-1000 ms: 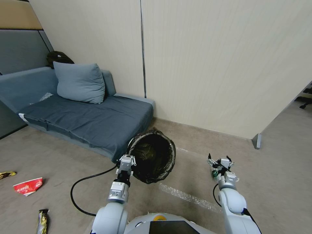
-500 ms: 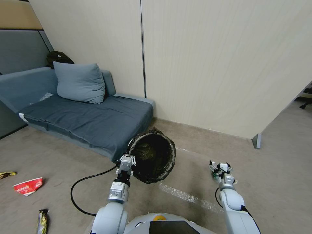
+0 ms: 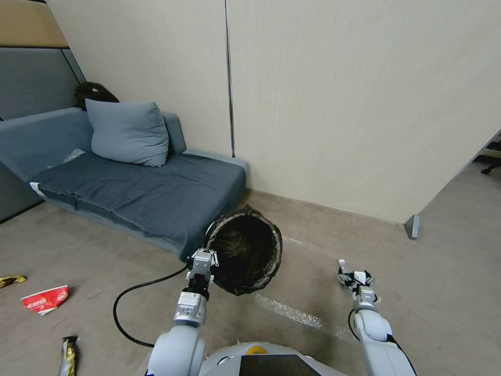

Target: Pick up the trash bin, then pick up the garbage from the floor and place it into the trash bin.

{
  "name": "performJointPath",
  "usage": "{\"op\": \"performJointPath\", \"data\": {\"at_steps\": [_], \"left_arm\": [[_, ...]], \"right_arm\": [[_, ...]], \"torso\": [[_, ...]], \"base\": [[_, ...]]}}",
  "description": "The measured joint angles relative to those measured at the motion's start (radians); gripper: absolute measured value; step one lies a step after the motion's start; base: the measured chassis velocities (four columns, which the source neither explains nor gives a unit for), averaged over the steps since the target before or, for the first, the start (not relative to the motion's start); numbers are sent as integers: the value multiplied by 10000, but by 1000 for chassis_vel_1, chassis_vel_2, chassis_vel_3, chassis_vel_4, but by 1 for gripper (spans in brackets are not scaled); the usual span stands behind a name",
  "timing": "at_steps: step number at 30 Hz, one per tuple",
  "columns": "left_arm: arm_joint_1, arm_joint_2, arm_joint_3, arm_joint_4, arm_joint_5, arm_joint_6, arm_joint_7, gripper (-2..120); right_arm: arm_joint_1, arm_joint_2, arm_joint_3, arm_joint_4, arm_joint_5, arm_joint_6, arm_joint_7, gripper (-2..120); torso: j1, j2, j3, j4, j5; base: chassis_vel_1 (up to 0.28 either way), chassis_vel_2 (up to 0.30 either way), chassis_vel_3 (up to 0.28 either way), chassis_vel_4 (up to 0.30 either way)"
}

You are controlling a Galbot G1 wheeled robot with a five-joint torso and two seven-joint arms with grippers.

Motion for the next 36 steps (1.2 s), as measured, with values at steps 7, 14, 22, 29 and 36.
{"op": "performJointPath", "data": {"at_steps": [7, 14, 22, 29, 36], "left_arm": [[0, 0, 0, 0, 0, 0, 0, 1], [0, 0, 0, 0, 0, 0, 0, 1], [0, 0, 0, 0, 0, 0, 0, 1], [0, 0, 0, 0, 0, 0, 0, 1], [0, 0, 0, 0, 0, 0, 0, 1]], "right_arm": [[208, 2, -52, -722, 127, 61, -10, 100], [328, 27, -63, -1107, 146, 160, -21, 100], [546, 23, -76, -1686, 133, 354, -28, 100], [716, 2, -75, -2078, 99, 542, -125, 97], [835, 45, -39, -2407, 96, 722, -266, 78]], "torso": [[0, 0, 0, 0, -1], [0, 0, 0, -1, -1], [0, 0, 0, 0, 0], [0, 0, 0, -1, 0], [0, 0, 0, 0, -1]], "base": [[0, 0, 0, 0], [0, 0, 0, 0], [0, 0, 0, 0], [0, 0, 0, 0], [0, 0, 0, 0]]}}
